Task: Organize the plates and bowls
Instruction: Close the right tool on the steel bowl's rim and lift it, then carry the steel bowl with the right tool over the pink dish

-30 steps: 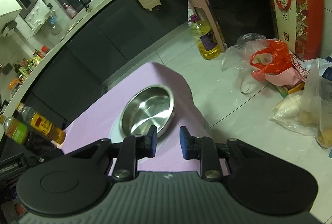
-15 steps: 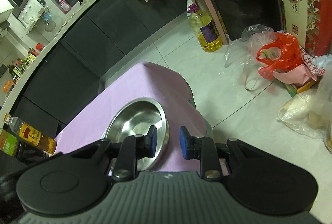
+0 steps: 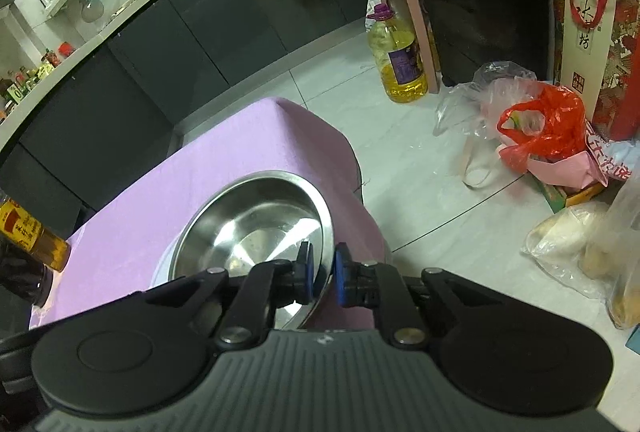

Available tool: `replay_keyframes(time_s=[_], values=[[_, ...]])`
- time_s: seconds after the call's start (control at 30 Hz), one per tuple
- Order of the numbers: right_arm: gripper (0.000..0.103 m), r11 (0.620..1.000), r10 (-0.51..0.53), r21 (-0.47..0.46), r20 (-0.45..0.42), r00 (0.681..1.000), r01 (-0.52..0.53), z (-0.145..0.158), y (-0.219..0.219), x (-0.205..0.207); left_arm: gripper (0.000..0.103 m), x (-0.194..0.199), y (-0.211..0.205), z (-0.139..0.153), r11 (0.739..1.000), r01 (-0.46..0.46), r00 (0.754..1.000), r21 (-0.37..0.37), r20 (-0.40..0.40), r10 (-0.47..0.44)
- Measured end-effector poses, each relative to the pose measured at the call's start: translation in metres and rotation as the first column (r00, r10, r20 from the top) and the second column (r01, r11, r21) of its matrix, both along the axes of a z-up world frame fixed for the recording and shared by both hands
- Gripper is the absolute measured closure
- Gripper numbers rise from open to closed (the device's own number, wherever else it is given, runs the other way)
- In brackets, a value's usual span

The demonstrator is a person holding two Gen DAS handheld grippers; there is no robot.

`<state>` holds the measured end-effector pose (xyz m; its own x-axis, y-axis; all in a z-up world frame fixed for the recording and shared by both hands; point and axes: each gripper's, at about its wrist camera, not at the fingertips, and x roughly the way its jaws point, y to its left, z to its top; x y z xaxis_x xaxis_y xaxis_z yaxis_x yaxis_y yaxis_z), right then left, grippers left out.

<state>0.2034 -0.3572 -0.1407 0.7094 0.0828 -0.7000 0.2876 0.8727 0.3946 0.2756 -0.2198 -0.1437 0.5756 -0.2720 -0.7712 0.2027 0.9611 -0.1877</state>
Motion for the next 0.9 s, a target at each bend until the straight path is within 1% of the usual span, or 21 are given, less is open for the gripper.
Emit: replay_keyframes(time_s=[0.1, 0.23, 0.37, 0.57, 0.77, 0.9], values=[[0.092, 1.000, 0.006, 0.005, 0.007, 1.000, -0.006, 0.006, 0.000, -0.006, 0.092, -0.008, 0.000, 0.011, 1.000, 0.001, 1.000, 0.005, 0.022, -0.001], [0.092, 1.000, 0.025, 0.016, 0.032, 0.999, -0.025, 0.018, 0.006, -0.014, 0.092, -0.031, 0.012, 0.035, 1.000, 0.000, 0.998, 0.003, 0.070, -0.001], [0.092, 0.998, 0.056, 0.032, 0.086, 0.995, -0.058, 0.039, 0.017, -0.030, 0.091, -0.055, 0.031, 0.060, 1.000, -0.005, 0.992, -0.021, 0.125, 0.008], [0.091, 0.994, 0.103, 0.012, 0.170, 0.980, -0.106, 0.067, 0.044, -0.059, 0.091, -0.098, 0.064, 0.091, 0.999, -0.020, 0.977, -0.044, 0.209, 0.029], [0.091, 0.986, 0.164, 0.002, 0.209, 0.964, -0.169, 0.086, 0.074, -0.075, 0.091, -0.130, 0.104, 0.111, 0.996, -0.057, 0.966, -0.071, 0.250, 0.073], [0.091, 0.976, 0.213, -0.016, 0.222, 0.951, -0.215, 0.094, 0.096, -0.082, 0.091, -0.146, 0.134, 0.119, 0.993, -0.079, 0.963, -0.082, 0.251, 0.098]])
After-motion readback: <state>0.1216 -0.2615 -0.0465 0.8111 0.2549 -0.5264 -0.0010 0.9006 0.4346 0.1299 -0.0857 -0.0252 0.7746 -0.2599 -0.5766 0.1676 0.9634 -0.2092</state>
